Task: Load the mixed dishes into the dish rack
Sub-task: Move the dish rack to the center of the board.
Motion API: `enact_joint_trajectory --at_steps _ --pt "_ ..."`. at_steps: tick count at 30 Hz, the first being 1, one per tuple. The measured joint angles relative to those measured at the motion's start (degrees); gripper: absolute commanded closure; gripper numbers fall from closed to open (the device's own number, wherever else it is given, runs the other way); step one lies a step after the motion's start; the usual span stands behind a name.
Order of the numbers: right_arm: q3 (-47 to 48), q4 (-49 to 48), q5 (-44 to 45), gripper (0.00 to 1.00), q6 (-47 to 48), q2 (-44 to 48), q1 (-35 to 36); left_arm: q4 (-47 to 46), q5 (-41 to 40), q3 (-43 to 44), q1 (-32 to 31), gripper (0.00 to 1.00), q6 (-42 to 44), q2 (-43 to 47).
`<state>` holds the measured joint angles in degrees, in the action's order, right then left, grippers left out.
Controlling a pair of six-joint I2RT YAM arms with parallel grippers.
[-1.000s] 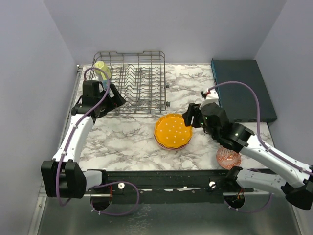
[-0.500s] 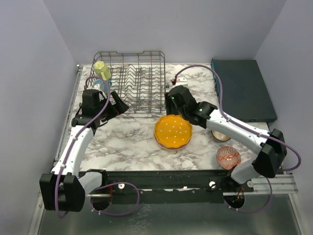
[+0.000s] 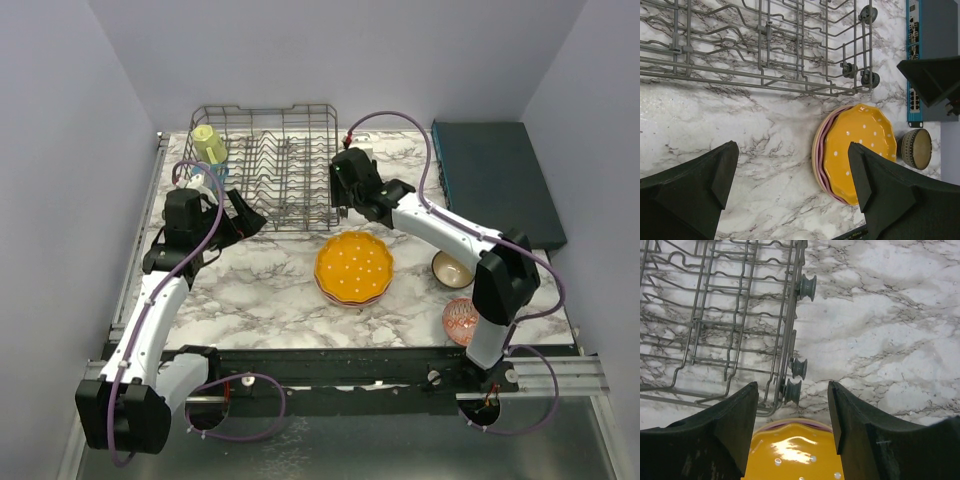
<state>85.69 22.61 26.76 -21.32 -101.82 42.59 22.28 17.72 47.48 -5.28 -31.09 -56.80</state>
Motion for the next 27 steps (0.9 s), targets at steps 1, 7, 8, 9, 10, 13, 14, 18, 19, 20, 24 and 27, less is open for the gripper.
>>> enact_joint_trajectory --at_steps 1,7,8,9,10,13,14,18,19,20,24,27 --pt "0.98 -0.07 0.0 0.37 0.0 -1.01 -0.33 -0.02 0.0 0.0 0.0 0.01 -0.02 0.24" --pt "6.34 -0.28 -0.04 0.38 -0.02 -6.67 -1.57 -0.2 -0.02 -0.04 -0.2 0.01 -0.35 0.81" --pt "7.1 -0.24 -0.04 0.38 -0.02 -7.61 -1.84 -0.22 -0.02 -0.07 -0.33 0.01 -0.44 0.81" --pt "7.87 -0.24 -0.11 0.38 -0.02 -8.55 -2.05 -0.22 -0.02 -0.07 -0.42 0.01 -0.46 0.81" --pt "8.59 -0.24 -0.22 0.39 -0.02 -9.53 -2.25 -0.24 -0.02 -0.07 -0.48 0.01 -0.52 0.81" --pt "10.54 -0.15 -0.61 0.41 -0.02 -12.26 -2.75 -0.31 -0.02 -0.07 -0.87 0.01 -0.63 0.81" --pt "11.1 -0.13 -0.72 0.41 -0.02 -13.03 -2.93 -0.31 -0.02 -0.07 -0.87 0.01 -0.66 0.81" --pt "14.71 0.66 -1.14 0.43 0.02 -16.57 -3.61 -0.33 -0.02 -0.07 -1.11 0.01 -0.81 0.81" --pt "15.76 0.7 -1.16 0.43 0.07 -17.53 -3.69 -0.33 -0.02 -0.07 -1.11 0.01 -0.81 0.81" --pt "16.72 0.83 -1.16 0.45 0.24 -18.38 -3.72 -0.33 -0.02 -0.07 -1.11 0.01 -0.81 0.81" --pt "19.26 1.18 -1.18 0.48 0.46 -21.27 -4.09 -0.33 -0.02 -0.07 -1.11 0.01 -0.81 0.81" --pt "20.04 1.9 -1.38 0.52 0.52 -22.75 -4.33 -0.33 -0.02 -0.07 -1.11 0.01 -0.83 0.81"
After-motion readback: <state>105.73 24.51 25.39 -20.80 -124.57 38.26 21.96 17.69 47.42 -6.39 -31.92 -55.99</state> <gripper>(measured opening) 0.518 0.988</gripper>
